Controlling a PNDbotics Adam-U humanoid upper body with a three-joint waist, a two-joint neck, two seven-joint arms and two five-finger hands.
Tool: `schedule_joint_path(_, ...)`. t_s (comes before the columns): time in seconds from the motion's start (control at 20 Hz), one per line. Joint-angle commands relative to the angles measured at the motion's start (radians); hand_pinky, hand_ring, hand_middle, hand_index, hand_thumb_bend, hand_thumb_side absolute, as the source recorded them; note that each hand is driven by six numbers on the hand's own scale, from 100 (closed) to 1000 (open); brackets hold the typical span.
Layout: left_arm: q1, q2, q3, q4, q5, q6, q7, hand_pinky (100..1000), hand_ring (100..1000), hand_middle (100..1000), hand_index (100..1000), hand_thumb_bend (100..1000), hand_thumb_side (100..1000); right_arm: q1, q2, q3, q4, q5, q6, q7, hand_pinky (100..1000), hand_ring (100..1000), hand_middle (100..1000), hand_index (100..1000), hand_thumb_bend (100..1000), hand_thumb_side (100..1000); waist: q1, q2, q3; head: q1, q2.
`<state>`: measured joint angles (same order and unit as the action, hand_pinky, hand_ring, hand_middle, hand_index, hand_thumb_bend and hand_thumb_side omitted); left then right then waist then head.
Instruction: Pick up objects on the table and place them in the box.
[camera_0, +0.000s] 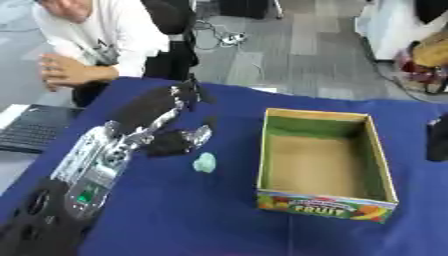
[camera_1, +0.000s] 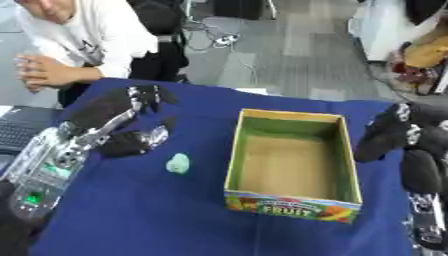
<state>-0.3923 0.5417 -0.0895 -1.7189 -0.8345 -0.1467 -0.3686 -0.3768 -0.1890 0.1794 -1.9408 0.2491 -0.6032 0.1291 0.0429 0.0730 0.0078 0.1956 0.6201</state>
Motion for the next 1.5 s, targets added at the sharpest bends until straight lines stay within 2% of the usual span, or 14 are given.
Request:
schedule_joint_path(0.05, -0.021, 0.040, 0.006, 0.026, -0.004, -0.010, -0.039, 572, 623, 795, 850, 263, 938, -0.009, -0.006, 0.002, -0.012, -0.004, 0.000, 0.008, 104, 254, 376, 468, 100, 916, 0.004, -0.008, -0.002, 0.004, -0.008)
schedule_joint_path(0.4, -0.044, 0.065, -0.006, 0.142, 0.077, -0.050, -0.063, 574, 641, 795, 850, 327, 942, -0.009, 0.002, 0.009, -0.016, -0.015, 0.003, 0.023, 103, 253, 374, 465, 100, 915, 0.008, -0.006, -0.007, -0.014, -0.033)
schedule_joint_path(0.55, -0.056, 0.086, -0.023, 0.210, 0.175, -0.081, -0.068, 570, 636, 788, 851, 340, 933, -0.007, 0.000, 0.013, -0.016, -0.025, 0.002, 0.037, 101, 251, 374, 464, 100, 917, 0.009, -0.006, -0.009, -0.015, -0.031)
schedule_joint_path(0.75, -0.069, 0.110, -0.040, 0.281, 0.216, -0.103, -0.077, 559, 621, 768, 853, 340, 890, -0.005, -0.004, 0.012, -0.012, -0.041, 0.006, 0.051, 100, 246, 371, 463, 100, 921, 0.010, -0.007, -0.010, -0.013, -0.027)
schedule_joint_path(0.8, -0.071, 0.114, -0.044, 0.294, 0.216, -0.108, -0.080, 558, 614, 762, 855, 433, 852, -0.005, -0.005, 0.013, -0.011, -0.045, 0.007, 0.055, 100, 244, 370, 462, 100, 922, 0.010, -0.007, -0.010, -0.012, -0.026)
schedule_joint_path(0.85, -0.074, 0.118, -0.048, 0.307, 0.214, -0.114, -0.085, 559, 615, 762, 855, 445, 850, -0.005, -0.005, 0.014, -0.010, -0.049, 0.008, 0.059, 100, 244, 370, 462, 100, 922, 0.010, -0.007, -0.010, -0.011, -0.025)
schedule_joint_path(0.9, -0.076, 0.120, -0.051, 0.318, 0.212, -0.119, -0.091, 565, 614, 760, 855, 572, 811, -0.005, -0.006, 0.014, -0.010, -0.053, 0.009, 0.063, 100, 244, 369, 462, 100, 923, 0.010, -0.008, -0.010, -0.010, -0.023)
schedule_joint_path(0.95, -0.078, 0.123, -0.054, 0.329, 0.207, -0.125, -0.098, 566, 614, 760, 854, 601, 797, -0.004, -0.007, 0.013, -0.009, -0.056, 0.009, 0.066, 100, 243, 369, 462, 100, 923, 0.009, -0.008, -0.010, -0.010, -0.021)
schedule_joint_path(1.0, -0.080, 0.124, -0.056, 0.338, 0.203, -0.131, -0.105, 570, 613, 756, 815, 681, 758, -0.004, -0.007, 0.013, -0.009, -0.059, 0.010, 0.069, 100, 243, 368, 462, 100, 924, 0.009, -0.009, -0.010, -0.009, -0.020)
schedule_joint_path(1.05, -0.082, 0.124, -0.057, 0.346, 0.198, -0.136, -0.113, 569, 613, 756, 818, 672, 762, -0.003, -0.007, 0.012, -0.009, -0.061, 0.011, 0.072, 100, 243, 368, 462, 100, 924, 0.009, -0.009, -0.010, -0.008, -0.019)
schedule_joint_path(1.1, -0.084, 0.124, -0.058, 0.352, 0.193, -0.141, -0.121, 584, 613, 759, 811, 769, 724, -0.003, -0.008, 0.012, -0.009, -0.063, 0.011, 0.074, 100, 242, 368, 462, 100, 924, 0.009, -0.009, -0.010, -0.007, -0.018)
schedule_joint_path(1.25, -0.090, 0.126, -0.061, 0.365, 0.176, -0.154, -0.149, 601, 619, 764, 818, 820, 724, -0.002, -0.008, 0.011, -0.008, -0.067, 0.012, 0.078, 100, 242, 367, 461, 100, 924, 0.009, -0.009, -0.009, -0.005, -0.015)
schedule_joint_path(1.35, -0.093, 0.128, -0.063, 0.367, 0.153, -0.158, -0.168, 659, 652, 785, 846, 881, 742, -0.002, -0.009, 0.010, -0.008, -0.068, 0.012, 0.079, 100, 242, 367, 461, 100, 925, 0.009, -0.009, -0.009, -0.001, -0.014)
schedule_joint_path(1.5, -0.095, 0.129, -0.067, 0.361, 0.108, -0.161, -0.195, 699, 690, 806, 873, 909, 749, -0.002, -0.009, 0.010, -0.008, -0.069, 0.013, 0.080, 100, 241, 367, 461, 100, 925, 0.009, -0.009, -0.009, -0.001, -0.013)
